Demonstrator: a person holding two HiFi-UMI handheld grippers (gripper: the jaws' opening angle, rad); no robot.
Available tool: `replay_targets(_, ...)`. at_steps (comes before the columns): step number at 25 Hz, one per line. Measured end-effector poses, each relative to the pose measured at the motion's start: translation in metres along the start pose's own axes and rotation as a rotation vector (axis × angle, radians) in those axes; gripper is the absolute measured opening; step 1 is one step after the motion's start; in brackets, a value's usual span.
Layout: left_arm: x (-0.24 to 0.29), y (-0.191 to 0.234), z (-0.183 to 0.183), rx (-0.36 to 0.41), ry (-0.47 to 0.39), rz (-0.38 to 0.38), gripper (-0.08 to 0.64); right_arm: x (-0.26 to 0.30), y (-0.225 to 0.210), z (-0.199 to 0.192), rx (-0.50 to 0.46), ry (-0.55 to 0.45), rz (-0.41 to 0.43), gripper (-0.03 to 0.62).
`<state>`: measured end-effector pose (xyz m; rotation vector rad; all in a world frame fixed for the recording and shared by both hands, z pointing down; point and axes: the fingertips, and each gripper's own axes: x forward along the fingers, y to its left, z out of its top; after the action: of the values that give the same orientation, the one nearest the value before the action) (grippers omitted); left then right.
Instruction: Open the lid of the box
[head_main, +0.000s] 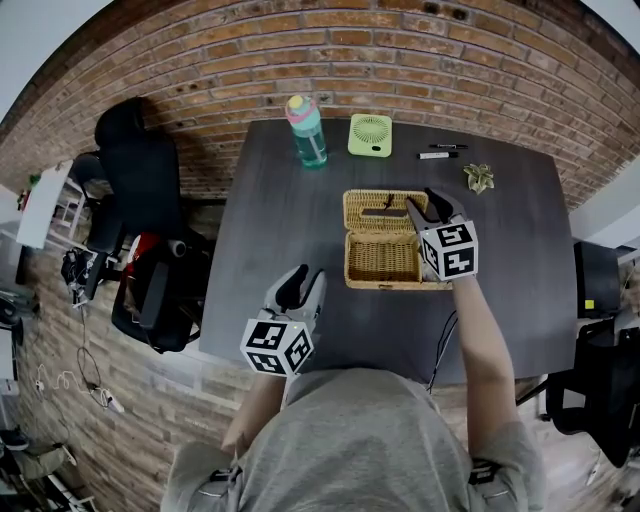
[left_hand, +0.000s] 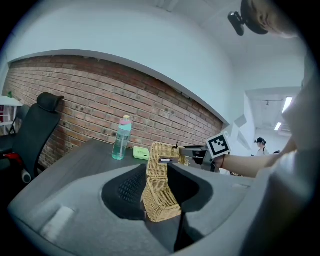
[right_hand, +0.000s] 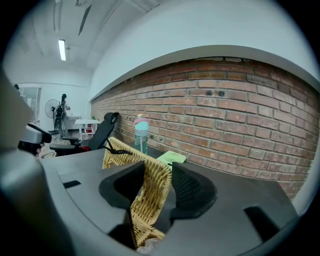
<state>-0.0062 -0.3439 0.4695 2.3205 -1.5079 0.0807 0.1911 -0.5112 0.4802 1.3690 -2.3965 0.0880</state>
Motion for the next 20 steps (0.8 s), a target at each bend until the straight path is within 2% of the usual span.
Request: replay_targets(20,0.012,0.007,-0.006,-0.011,0.026,0.005,0.134,0.058,-0.025,-0.023,0.153,0.099,0.051,0.175)
